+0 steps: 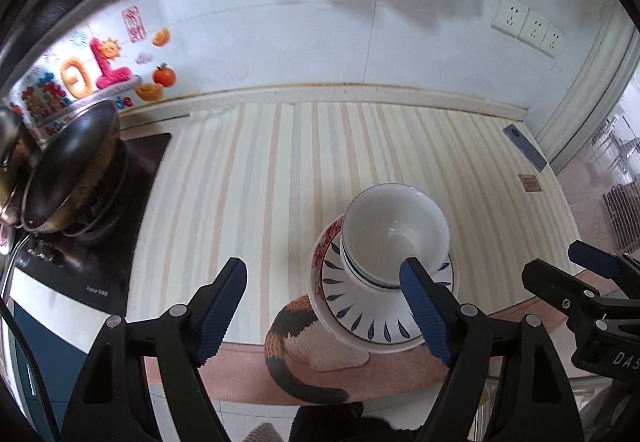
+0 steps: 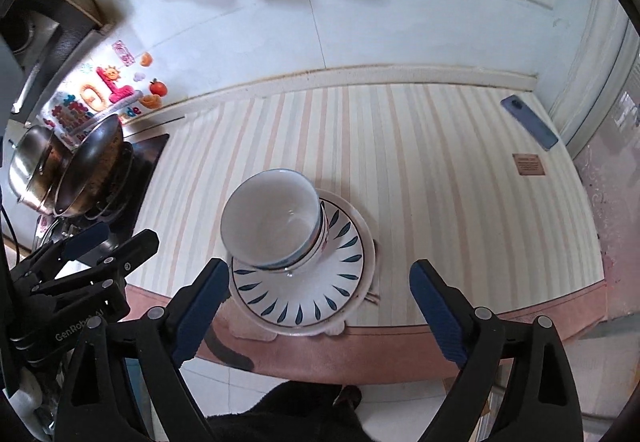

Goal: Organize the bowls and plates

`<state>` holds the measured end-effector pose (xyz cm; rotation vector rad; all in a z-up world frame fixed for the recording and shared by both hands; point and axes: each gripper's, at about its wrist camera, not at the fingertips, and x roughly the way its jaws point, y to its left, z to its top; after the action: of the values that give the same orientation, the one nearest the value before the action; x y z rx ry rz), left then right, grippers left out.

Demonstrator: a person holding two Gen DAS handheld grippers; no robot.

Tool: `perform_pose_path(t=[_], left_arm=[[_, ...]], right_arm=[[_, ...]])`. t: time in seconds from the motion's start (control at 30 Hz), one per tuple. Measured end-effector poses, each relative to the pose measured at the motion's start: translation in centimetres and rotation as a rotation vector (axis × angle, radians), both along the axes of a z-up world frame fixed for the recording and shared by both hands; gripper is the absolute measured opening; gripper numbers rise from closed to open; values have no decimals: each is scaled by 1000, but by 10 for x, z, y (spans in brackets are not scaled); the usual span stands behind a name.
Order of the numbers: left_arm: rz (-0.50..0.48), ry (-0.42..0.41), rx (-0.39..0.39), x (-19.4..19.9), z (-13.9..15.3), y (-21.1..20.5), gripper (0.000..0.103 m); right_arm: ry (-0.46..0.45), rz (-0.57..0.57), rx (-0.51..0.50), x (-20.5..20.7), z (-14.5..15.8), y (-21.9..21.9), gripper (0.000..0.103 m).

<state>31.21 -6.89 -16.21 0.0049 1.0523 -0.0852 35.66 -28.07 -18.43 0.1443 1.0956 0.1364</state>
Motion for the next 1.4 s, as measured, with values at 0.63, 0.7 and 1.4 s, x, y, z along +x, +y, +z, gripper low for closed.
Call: perform_pose_path(t=[0.63, 0.7, 1.4], left_arm=[[83, -241, 20, -166, 99, 4, 93], [84, -262, 16, -184, 106, 8, 93], [78, -379, 17, -347, 145, 59, 99]], right_arm=[[-202, 6, -27, -190, 101, 11, 97], [-233, -8, -36, -217, 113, 15, 98], [-354, -79, -73, -415, 164, 63, 100]])
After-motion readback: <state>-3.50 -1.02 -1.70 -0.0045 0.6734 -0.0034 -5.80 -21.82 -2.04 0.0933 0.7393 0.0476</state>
